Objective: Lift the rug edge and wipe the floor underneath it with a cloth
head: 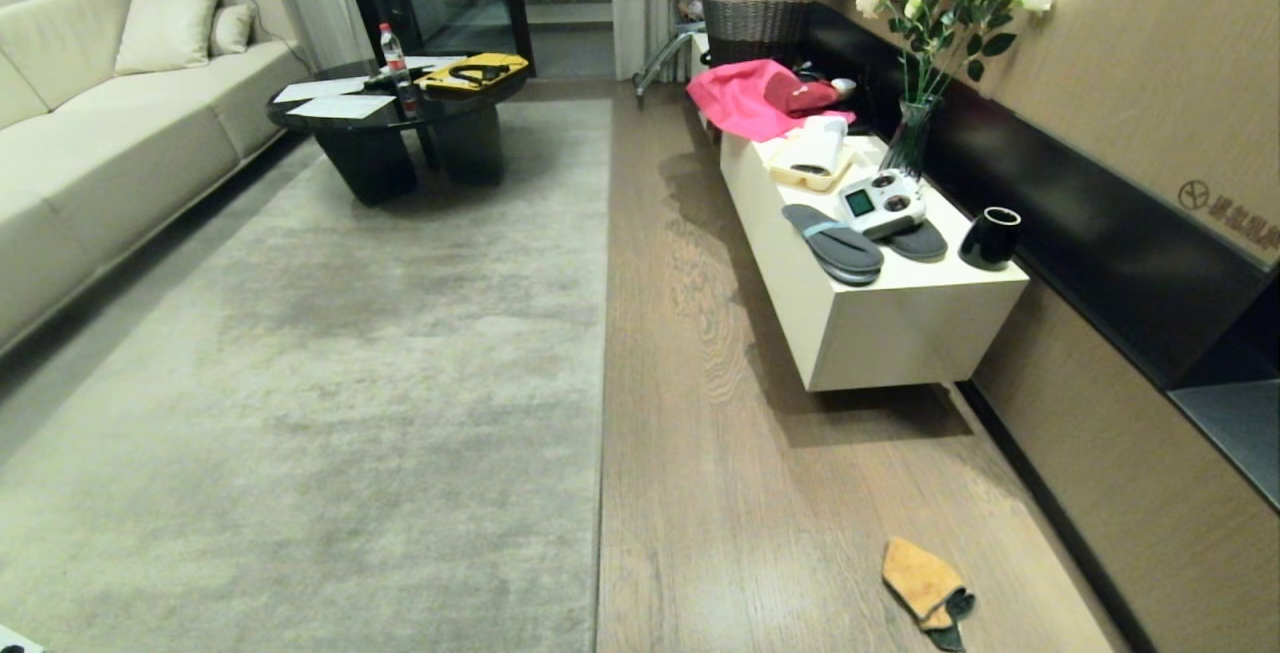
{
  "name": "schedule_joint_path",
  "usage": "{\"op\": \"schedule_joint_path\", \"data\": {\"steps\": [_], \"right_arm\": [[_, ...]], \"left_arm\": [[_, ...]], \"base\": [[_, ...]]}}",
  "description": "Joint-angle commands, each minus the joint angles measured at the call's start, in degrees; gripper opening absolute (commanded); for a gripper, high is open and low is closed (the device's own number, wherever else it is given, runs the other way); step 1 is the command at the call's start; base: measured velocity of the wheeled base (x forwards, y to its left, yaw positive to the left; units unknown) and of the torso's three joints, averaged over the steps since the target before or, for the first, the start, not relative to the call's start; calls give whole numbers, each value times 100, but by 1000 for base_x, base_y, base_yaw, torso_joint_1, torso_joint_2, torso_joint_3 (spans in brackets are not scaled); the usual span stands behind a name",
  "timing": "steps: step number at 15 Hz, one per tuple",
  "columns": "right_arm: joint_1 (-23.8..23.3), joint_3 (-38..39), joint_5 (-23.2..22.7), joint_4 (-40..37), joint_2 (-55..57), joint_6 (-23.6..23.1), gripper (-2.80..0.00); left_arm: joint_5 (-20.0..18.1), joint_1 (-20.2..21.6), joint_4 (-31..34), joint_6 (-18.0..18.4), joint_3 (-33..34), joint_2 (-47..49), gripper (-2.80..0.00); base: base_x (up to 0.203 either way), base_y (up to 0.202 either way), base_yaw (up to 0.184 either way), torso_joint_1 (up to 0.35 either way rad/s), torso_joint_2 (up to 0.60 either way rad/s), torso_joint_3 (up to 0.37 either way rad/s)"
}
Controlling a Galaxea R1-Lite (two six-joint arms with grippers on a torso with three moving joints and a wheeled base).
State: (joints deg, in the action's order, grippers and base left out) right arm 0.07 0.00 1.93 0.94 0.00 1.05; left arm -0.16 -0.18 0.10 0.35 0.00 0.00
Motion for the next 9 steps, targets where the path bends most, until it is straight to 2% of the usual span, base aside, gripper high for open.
{"op": "schedule_joint_path", "data": {"steps": [1,9], "right_arm": [[1,0,1,3,9,1,-280],[1,0,1,3,9,1,-280]], "left_arm": [[-2,-4,-1,4,0,0,-280],[7,0,-1,-9,0,0,-280]], "base": [[0,0,0,0,0,0],[0,0,0,0,1,25]]}}
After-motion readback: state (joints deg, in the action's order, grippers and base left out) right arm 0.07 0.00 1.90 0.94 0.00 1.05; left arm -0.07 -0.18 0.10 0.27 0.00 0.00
